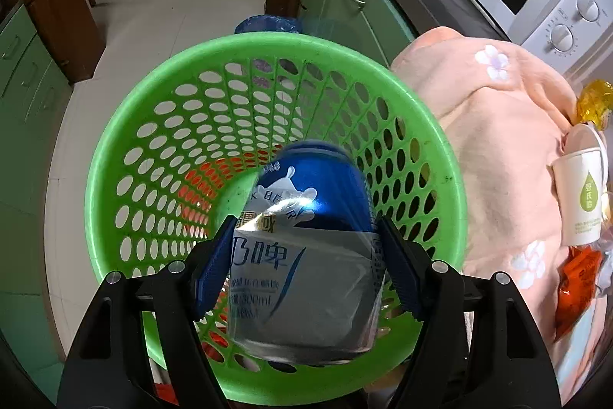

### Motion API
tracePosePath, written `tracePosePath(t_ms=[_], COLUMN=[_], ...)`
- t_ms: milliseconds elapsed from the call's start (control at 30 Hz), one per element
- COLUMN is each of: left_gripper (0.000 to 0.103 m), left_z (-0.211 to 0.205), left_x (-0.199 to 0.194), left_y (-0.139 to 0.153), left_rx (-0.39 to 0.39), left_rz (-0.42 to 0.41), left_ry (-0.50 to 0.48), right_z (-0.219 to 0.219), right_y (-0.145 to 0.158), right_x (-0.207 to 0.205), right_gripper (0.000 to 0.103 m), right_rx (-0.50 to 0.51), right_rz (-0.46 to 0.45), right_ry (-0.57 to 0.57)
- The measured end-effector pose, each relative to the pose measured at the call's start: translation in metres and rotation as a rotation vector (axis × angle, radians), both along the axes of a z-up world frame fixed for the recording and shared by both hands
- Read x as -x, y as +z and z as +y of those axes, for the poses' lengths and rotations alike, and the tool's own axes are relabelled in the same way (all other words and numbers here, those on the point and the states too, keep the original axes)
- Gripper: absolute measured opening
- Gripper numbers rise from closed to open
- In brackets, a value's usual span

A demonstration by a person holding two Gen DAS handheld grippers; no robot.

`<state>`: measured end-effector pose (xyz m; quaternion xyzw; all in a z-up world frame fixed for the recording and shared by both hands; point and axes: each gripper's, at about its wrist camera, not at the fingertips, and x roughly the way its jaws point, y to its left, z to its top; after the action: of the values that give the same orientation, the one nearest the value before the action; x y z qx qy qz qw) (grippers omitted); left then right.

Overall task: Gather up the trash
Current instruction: 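Carry the can into the green basket and open the left tool while the right tool holds the device, then move the black device over the green basket and open the right tool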

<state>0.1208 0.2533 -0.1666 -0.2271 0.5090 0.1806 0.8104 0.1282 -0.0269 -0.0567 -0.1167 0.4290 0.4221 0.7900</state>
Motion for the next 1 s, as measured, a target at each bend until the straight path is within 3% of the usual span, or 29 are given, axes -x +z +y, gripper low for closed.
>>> tracePosePath(t_ms=[433,1000], left_gripper=[0.072,0.073], left_z=[0.016,0.037], left_x=[0.021,0.08], left_y=[-0.001,0.052], left_rx=[0.018,-0.022], left_rz=[-0.027,-0.146], left_ry=[0.048,0.154], right_z=[0.039,0.118], right_y=[-0.011,-0.038], right_x=[-0.008,-0.027], right_gripper=[0.046,0.047], right_rx=[0.012,0.04], right_rz=[0.014,0.049], right_ry=[0.056,0.115])
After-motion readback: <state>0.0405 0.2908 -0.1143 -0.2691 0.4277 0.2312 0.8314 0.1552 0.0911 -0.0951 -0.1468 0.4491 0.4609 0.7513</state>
